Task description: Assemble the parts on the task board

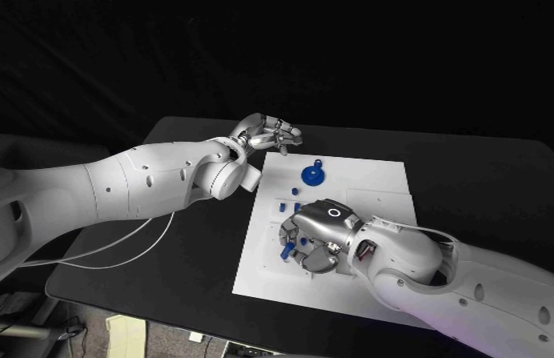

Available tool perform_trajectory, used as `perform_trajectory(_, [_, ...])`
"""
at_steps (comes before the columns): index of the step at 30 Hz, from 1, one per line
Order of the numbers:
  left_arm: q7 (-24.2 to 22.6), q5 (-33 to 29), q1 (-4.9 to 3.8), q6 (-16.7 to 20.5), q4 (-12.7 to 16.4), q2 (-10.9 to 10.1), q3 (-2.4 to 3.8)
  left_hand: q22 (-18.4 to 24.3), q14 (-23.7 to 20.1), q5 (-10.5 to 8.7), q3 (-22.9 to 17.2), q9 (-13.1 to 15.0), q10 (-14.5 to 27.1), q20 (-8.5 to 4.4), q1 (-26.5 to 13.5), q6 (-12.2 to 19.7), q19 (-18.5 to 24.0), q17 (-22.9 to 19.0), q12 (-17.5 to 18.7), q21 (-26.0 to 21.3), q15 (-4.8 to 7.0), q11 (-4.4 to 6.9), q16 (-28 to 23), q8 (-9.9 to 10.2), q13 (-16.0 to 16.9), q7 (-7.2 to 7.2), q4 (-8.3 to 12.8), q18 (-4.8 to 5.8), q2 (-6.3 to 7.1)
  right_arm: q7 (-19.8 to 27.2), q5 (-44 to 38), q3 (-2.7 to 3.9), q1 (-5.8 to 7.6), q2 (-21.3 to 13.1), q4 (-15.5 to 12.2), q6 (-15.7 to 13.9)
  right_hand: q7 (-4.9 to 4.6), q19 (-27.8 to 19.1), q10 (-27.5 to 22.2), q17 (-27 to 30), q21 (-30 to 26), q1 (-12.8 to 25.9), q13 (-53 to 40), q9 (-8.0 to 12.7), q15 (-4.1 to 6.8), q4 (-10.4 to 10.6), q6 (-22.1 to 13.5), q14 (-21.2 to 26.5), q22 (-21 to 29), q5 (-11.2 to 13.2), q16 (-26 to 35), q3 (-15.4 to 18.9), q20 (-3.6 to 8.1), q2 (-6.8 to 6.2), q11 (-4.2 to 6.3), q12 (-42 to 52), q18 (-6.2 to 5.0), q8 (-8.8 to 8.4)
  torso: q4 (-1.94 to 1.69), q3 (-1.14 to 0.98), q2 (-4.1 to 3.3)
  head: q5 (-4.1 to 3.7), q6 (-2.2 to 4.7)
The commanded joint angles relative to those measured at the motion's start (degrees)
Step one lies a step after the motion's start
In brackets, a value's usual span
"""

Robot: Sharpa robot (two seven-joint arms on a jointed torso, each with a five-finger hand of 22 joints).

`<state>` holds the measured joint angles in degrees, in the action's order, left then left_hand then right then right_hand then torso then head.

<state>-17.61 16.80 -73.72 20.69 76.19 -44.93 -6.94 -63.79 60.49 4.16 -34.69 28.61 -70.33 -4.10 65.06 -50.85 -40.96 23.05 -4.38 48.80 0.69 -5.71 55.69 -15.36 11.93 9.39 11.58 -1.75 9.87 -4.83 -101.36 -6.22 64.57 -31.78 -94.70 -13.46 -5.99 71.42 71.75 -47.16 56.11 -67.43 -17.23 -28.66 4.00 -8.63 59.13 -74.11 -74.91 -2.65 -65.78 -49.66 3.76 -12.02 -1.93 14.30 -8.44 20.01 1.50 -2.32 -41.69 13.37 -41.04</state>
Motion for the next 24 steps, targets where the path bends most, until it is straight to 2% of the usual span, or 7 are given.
perform_trajectory(1, [-0.66,-0.33,-0.03,-0.7,0.07,0.08,0.04,-0.07,0.09,0.27,0.01,0.01,0.3,-1.91,0.16,0.41,0.11,0.08,0.03,-0.41,-0.27,-0.02,-0.21,-0.28,0.06,-0.04,0.22,0.68,-0.6,0.31,-1.34,-0.02,-0.08,-0.24,0.08,1.16,-0.11,-0.12,0.13,0.05,0.34,0.02,-0.07,-0.83,0.31,-0.36,0.38,0.08,-0.94,-0.19,0.03,-0.08,0.29,0.48,-0.18,0.38,-6.56,0.27,0.02,-0.02,0.0,0.04,-0.1])
perform_trajectory(6, [-0.65,-0.33,-0.03,-0.71,0.02,0.04,0.04,-0.08,0.09,0.27,0.02,0.01,0.3,-1.91,0.15,0.41,0.1,0.1,0.02,-0.42,-0.28,-0.02,-0.22,-0.28,0.06,-0.04,0.23,0.68,-0.61,0.4,-1.33,-0.03,-0.08,-0.54,0.13,1.89,-0.11,-0.12,0.13,0.05,0.34,0.05,-0.1,-0.84,0.31,-0.43,0.38,0.07,-0.94,-0.19,0.03,-0.06,0.29,0.49,-0.18,0.39,-6.56,0.27,-0.07,0.02,-0.01,0.03,-0.23])
perform_trajectory(13, [-0.65,-0.33,-0.03,-0.69,0.04,0.03,0.04,-0.1,0.09,0.26,0.02,0.01,0.3,-1.91,0.15,0.42,0.1,0.12,0.02,-0.44,-0.28,-0.02,-0.24,-0.29,0.06,-0.04,0.24,0.68,-0.61,0.42,-1.32,-0.06,-0.08,-0.65,0.16,2.56,-0.11,-0.14,0.12,0.05,0.33,0.14,-0.15,-0.86,0.31,-0.55,0.38,0.09,-0.94,-0.19,0.05,-0.03,0.28,0.54,-0.18,0.39,-6.56,0.27,-0.02,0.06,0.0,0.04,-0.36])
perform_trajectory(24, [-0.67,-0.33,-0.03,-0.68,0.06,-0.01,0.04,-0.12,0.1,0.27,0.03,0.0,0.32,-1.91,0.15,0.43,0.1,0.15,0.02,-0.47,-0.28,-0.02,-0.27,-0.3,0.07,-0.04,0.26,0.68,-0.62,0.49,-1.3,-0.21,-0.08,-0.35,0.26,2.68,-0.11,-0.18,0.11,0.04,0.32,0.25,-0.22,-0.88,0.31,-0.72,0.39,0.11,-0.94,-0.19,0.07,0.01,0.27,0.67,-0.18,0.41,-6.56,0.27,-0.07,0.08,-0.01,0.04,-0.51])
